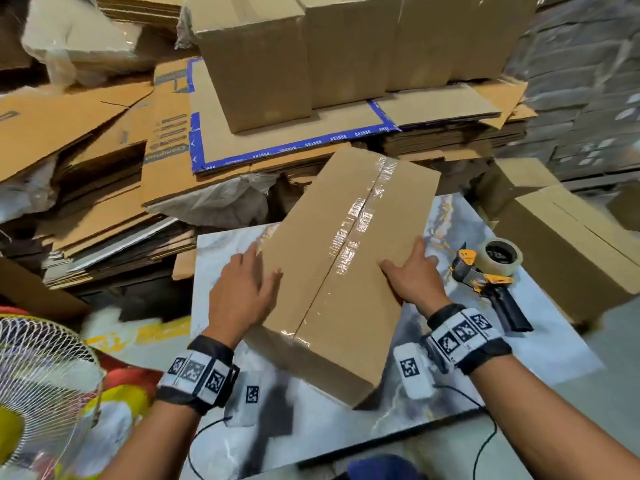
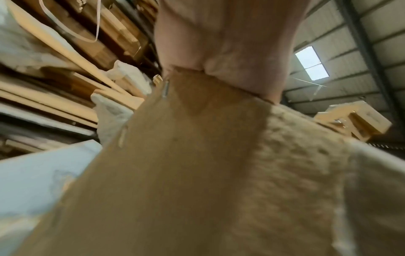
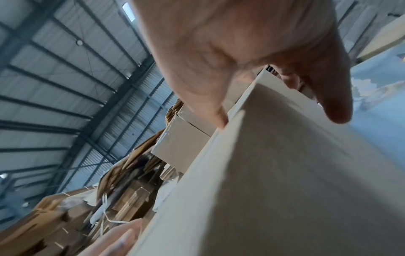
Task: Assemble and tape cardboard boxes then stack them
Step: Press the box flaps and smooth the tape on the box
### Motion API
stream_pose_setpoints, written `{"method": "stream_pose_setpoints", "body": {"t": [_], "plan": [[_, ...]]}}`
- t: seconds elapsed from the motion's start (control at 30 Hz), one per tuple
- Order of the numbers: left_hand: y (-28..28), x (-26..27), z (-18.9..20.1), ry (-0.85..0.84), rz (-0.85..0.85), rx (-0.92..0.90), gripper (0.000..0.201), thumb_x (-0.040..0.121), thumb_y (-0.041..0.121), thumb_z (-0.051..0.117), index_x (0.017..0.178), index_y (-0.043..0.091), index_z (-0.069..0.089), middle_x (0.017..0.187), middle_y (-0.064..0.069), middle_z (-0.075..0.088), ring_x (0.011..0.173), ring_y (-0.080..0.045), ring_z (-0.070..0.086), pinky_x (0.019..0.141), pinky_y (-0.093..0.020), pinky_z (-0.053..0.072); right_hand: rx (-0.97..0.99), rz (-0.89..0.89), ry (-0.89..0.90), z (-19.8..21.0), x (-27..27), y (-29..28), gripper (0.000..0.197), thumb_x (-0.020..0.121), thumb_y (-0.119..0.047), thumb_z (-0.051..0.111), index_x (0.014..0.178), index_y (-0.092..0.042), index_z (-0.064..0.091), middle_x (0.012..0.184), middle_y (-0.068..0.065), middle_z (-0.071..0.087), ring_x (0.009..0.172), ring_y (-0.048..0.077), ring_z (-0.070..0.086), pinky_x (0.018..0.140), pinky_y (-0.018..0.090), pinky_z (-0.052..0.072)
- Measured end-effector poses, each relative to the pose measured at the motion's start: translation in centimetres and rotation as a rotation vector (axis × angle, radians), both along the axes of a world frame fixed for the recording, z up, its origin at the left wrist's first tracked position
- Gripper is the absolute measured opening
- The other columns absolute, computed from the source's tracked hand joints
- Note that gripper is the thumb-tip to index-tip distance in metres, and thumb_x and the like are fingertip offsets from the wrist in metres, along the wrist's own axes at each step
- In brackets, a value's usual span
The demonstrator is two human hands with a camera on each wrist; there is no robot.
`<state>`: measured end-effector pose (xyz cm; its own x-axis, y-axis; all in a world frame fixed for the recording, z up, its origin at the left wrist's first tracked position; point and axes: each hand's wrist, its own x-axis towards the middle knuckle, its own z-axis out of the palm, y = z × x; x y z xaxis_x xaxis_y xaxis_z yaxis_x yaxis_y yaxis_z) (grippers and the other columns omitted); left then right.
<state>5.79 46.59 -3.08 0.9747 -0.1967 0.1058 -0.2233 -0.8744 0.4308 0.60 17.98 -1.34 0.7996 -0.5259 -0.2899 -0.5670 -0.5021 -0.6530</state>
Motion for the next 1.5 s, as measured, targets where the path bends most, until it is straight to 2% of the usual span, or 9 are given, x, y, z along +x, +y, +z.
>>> {"method": "stream_pose_setpoints", "body": {"t": [0.23, 0.37, 0.7, 0.87, 1.0, 1.13, 1.23, 1.33, 1.5], "plan": [[-1.3, -2.3, -0.7, -0.066, -0.228, 0.085, 0.068, 0.094, 0.071, 0.025, 0.141, 0.026, 0.044, 0.146, -0.011, 0.041, 0.118, -0.034, 0.053, 0.081, -0.043, 0.053, 0.061, 0.056, -0.128, -0.7, -1.8, -2.2, 0.105, 0.065, -0.058, 0.080, 0.151, -0.022, 0.033, 0.142, 0.004, 0.057, 0.126, 0.027, 0.057, 0.103, 0.045, 0.050], [-3.6, -3.8, -0.8, -0.064, -0.179, 0.173, 0.063, 0.097, 0.068, 0.027, 0.143, 0.027, 0.043, 0.155, -0.014, 0.034, 0.118, -0.038, 0.053, 0.077, -0.041, 0.052, 0.034, 0.035, -0.173, -0.8, -3.1, -3.5, 0.084, 0.083, -0.042, 0.081, 0.150, -0.018, 0.039, 0.142, 0.001, 0.056, 0.126, 0.022, 0.057, 0.098, 0.030, 0.044], [-4.8, -5.0, -0.7, -0.026, -0.047, 0.079, 0.046, 0.100, 0.051, 0.044, 0.141, 0.031, 0.046, 0.129, -0.011, 0.048, 0.106, -0.035, 0.057, 0.069, -0.038, 0.044, 0.000, 0.181, 0.011, -1.2, -5.3, -3.3, 0.093, 0.098, -0.056, 0.052, 0.161, -0.023, -0.007, 0.149, 0.009, 0.051, 0.127, 0.034, 0.056, 0.092, 0.034, 0.043], [-6.1, -7.3, -0.4, -0.007, 0.041, 0.073, 0.045, 0.100, 0.051, 0.045, 0.141, 0.032, 0.046, 0.114, -0.014, 0.049, 0.100, -0.035, 0.057, 0.072, -0.038, 0.049, 0.116, 0.238, -0.095, -1.1, -6.8, -4.6, 0.093, 0.089, -0.053, 0.068, 0.160, -0.026, 0.014, 0.146, -0.003, 0.054, 0.126, 0.025, 0.057, 0.105, 0.043, 0.048], [-8.5, -11.0, -0.6, -0.010, 0.155, 0.037, 0.044, 0.100, 0.049, 0.046, 0.139, 0.029, 0.048, 0.113, -0.016, 0.049, 0.097, -0.038, 0.057, 0.072, -0.042, 0.052, 0.227, 0.222, -0.211, -0.5, -8.5, -6.3, 0.074, 0.090, -0.032, 0.075, 0.152, -0.021, 0.037, 0.129, -0.010, 0.056, 0.117, 0.014, 0.056, 0.100, 0.031, 0.045], [-12.3, -14.0, -0.5, 0.021, 0.315, 0.066, 0.046, 0.099, 0.048, 0.045, 0.139, 0.025, 0.047, 0.118, -0.021, 0.049, 0.097, -0.044, 0.056, 0.075, -0.044, 0.047, 0.272, 0.282, -0.283, -1.0, -9.9, -7.9, 0.070, 0.089, -0.028, 0.076, 0.150, -0.017, 0.044, 0.150, -0.002, 0.049, 0.138, 0.012, 0.045, 0.115, 0.035, 0.038], [-14.4, -15.7, -0.7, 0.042, 0.376, 0.071, 0.047, 0.100, 0.051, 0.040, 0.139, 0.024, 0.043, 0.121, -0.022, 0.048, 0.097, -0.045, 0.055, 0.079, -0.046, 0.049, 0.105, 0.429, -0.296, -1.3, -10.8, -8.5, 0.066, 0.092, -0.031, 0.072, 0.150, -0.019, 0.044, 0.164, 0.005, 0.029, 0.147, 0.007, 0.028, 0.121, 0.034, 0.028], [-15.2, -16.5, -0.8, 0.026, 0.398, 0.073, 0.050, 0.100, 0.053, 0.036, 0.138, 0.023, 0.044, 0.124, -0.021, 0.048, 0.101, -0.044, 0.056, 0.079, -0.047, 0.050, -0.261, 0.648, -0.315, -2.1, -12.6, -8.4, 0.054, 0.098, -0.048, 0.055, 0.145, -0.020, 0.052, 0.169, 0.011, 0.011, 0.155, 0.029, 0.012, 0.123, 0.047, 0.023], [-14.3, -17.4, -1.2, -0.218, 0.195, -0.088, 0.066, 0.098, 0.056, 0.034, 0.149, 0.016, 0.042, 0.160, -0.011, 0.035, 0.138, -0.031, 0.045, 0.099, -0.046, 0.047, -0.603, 0.921, -0.186, -2.1, -13.5, -8.3, 0.087, 0.087, -0.077, 0.010, 0.156, -0.029, 0.035, 0.170, 0.002, 0.006, 0.157, 0.027, 0.000, 0.122, 0.059, 0.009]]}}
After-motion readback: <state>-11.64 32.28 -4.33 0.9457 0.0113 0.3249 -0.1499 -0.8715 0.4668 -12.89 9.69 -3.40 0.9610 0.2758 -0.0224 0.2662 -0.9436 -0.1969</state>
